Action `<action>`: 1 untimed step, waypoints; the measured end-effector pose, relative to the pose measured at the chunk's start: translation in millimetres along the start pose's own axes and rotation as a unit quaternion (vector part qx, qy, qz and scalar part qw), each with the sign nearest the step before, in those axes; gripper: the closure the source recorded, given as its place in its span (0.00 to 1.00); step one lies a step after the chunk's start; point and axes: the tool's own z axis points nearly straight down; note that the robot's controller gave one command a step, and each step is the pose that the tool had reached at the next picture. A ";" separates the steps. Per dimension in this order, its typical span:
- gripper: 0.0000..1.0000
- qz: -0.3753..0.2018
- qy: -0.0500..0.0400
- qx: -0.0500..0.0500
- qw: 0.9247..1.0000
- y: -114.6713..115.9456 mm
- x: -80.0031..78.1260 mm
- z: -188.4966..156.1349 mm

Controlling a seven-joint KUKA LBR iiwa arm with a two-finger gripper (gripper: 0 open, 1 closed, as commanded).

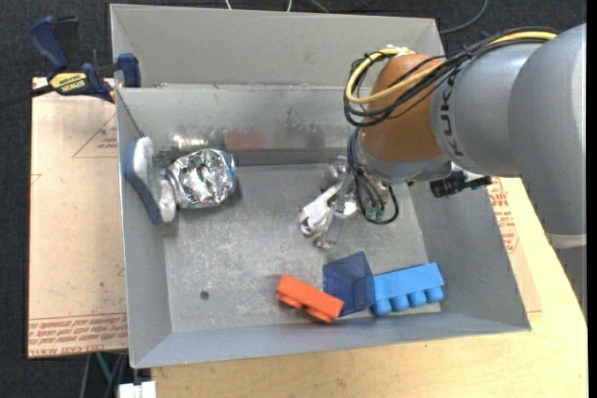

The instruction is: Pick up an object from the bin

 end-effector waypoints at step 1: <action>0.00 0.002 0.003 -0.001 1.000 -5.7 -10.5 -3.8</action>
Offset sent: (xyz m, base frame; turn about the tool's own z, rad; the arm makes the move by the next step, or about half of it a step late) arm 0.0409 -0.0100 -0.0001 -0.0160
